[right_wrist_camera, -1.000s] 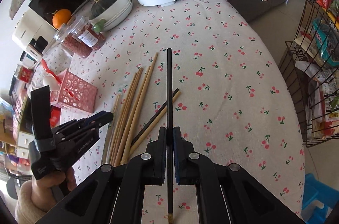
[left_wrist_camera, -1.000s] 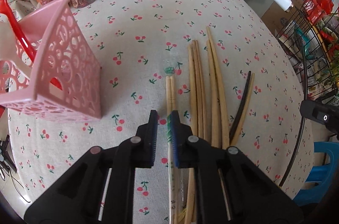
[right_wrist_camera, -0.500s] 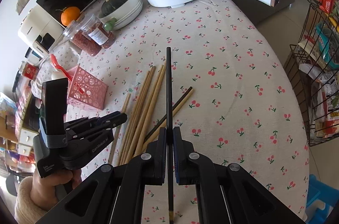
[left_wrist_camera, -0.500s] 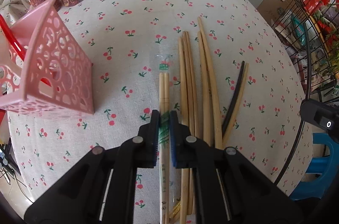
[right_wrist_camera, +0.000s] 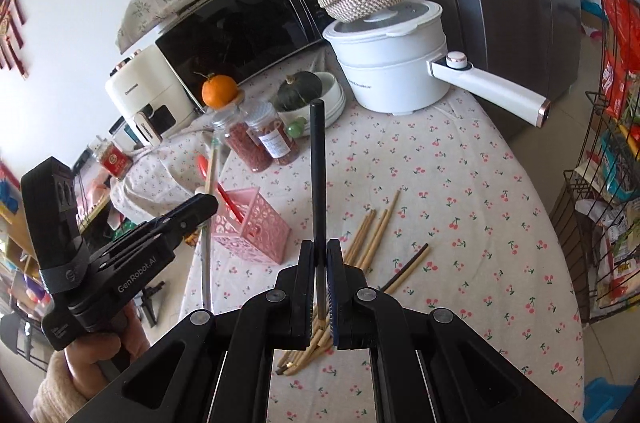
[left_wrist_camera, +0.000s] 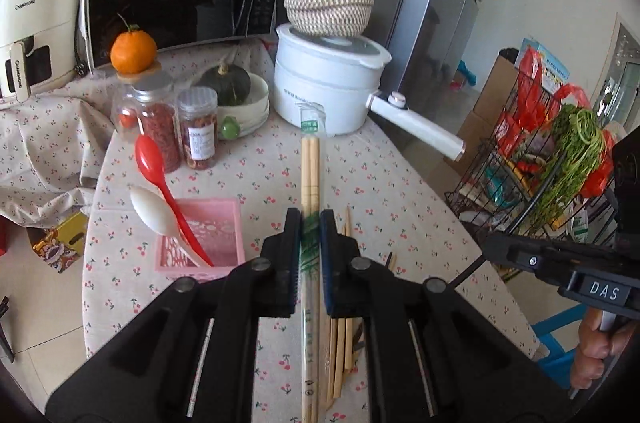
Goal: Organize utensils
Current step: 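Lift the wrapped chopsticks and drop them into the pink basket with the left tool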
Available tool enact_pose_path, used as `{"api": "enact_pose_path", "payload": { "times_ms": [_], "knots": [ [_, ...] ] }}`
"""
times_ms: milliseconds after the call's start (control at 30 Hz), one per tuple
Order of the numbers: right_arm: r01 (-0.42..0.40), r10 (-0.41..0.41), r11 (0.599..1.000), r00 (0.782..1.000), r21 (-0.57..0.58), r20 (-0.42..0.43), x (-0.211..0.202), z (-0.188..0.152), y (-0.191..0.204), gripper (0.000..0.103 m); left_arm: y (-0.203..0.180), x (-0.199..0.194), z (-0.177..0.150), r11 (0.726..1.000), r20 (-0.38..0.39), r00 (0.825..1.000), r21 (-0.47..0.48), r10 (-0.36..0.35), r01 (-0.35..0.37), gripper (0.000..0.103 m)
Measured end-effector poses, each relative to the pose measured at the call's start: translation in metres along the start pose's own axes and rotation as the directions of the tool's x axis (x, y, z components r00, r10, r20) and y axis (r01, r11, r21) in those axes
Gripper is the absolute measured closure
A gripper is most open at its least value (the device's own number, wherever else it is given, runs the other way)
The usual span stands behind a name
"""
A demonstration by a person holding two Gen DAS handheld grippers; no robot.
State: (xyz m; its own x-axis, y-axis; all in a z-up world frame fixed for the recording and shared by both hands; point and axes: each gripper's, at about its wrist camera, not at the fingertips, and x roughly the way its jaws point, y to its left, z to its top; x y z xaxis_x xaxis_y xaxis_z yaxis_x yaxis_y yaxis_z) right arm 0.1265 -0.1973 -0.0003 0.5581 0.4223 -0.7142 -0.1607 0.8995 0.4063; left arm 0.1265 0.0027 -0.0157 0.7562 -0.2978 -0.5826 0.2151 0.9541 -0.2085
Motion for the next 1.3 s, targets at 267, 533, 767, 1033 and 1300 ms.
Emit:
{"api": "enact_pose_path", "payload": {
  "times_ms": [267, 533, 767, 1033, 1300],
  "knots": [
    [-0.03, 0.031, 1.0, 0.994, -0.003, 0.104, -0.009, 0.017, 0.015, 0.097, 0.023, -0.029, 0.017, 0.996, 0.38, 0.92, -0.039, 0.094, -0.086, 0.092],
    [-0.035, 0.033, 0.999, 0.994, 0.014, 0.105, 0.002, 0.024, 0.018, 0.097, 0.036, 0.005, 0.026, 0.982, 0.497, 0.848, -0.06, 0.187, -0.181, 0.092],
    [-0.015, 0.013, 1.0, 0.993, 0.013, 0.121, 0.01, 0.029, 0.017, 0.097, 0.053, 0.035, 0.018, 0.968, 0.486, 0.838, -0.143, 0.249, -0.205, 0.092],
    [-0.017, 0.019, 1.0, 0.99, -0.015, 0.139, 0.013, 0.031, 0.029, 0.097, 0.056, 0.031, 0.012, 0.968, 0.365, 0.898, -0.142, 0.244, -0.205, 0.081],
    [-0.061, 0.066, 0.998, 0.975, -0.027, 0.214, 0.001, 0.04, 0.049, 0.097, 0.056, -0.011, 0.008, 0.961, 0.118, 0.962, -0.153, 0.247, -0.229, 0.07]
  ]
}}
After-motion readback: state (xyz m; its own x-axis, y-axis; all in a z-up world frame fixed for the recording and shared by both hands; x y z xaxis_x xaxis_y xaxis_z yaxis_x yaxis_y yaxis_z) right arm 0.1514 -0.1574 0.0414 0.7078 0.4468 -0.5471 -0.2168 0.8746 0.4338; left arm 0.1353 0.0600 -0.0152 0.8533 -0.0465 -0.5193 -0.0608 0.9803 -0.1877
